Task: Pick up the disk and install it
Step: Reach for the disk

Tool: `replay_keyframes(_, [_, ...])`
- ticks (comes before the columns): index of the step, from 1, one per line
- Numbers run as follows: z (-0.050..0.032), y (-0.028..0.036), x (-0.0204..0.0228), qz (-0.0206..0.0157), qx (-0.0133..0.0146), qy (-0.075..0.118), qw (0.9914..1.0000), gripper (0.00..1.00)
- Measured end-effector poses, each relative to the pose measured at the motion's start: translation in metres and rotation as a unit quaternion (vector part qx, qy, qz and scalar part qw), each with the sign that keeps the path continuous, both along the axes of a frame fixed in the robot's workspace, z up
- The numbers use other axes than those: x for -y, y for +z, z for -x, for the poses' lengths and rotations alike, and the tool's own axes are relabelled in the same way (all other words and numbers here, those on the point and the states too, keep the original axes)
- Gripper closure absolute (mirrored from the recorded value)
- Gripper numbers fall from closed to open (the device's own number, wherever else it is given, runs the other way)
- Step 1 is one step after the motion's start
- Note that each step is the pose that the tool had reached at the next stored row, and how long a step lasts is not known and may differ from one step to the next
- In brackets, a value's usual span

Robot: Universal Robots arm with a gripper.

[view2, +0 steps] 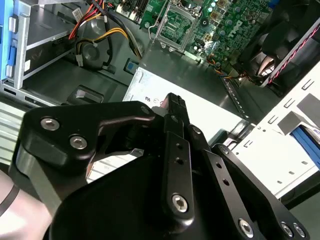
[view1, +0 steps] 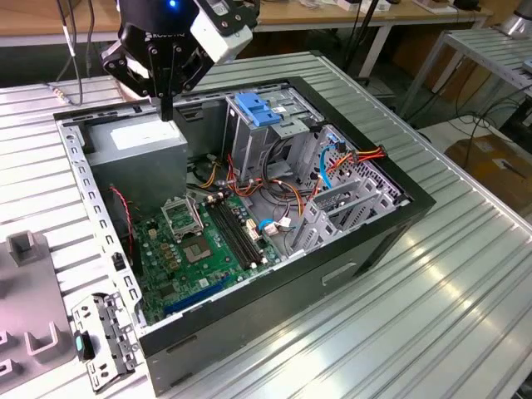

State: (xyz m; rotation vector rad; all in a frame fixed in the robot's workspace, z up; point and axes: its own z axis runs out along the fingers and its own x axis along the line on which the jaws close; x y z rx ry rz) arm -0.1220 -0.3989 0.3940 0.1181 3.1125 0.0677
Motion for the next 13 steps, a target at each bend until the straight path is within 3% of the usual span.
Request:
replay_keyframes(5, [0.0011, 0.0001, 0.0, 0.0001, 0.0, 0.0, 1.0, 0.89])
replay_keyframes(13, [0.01, 0.0, 0.0, 0.0, 0.0, 0.0, 1.0, 0.89])
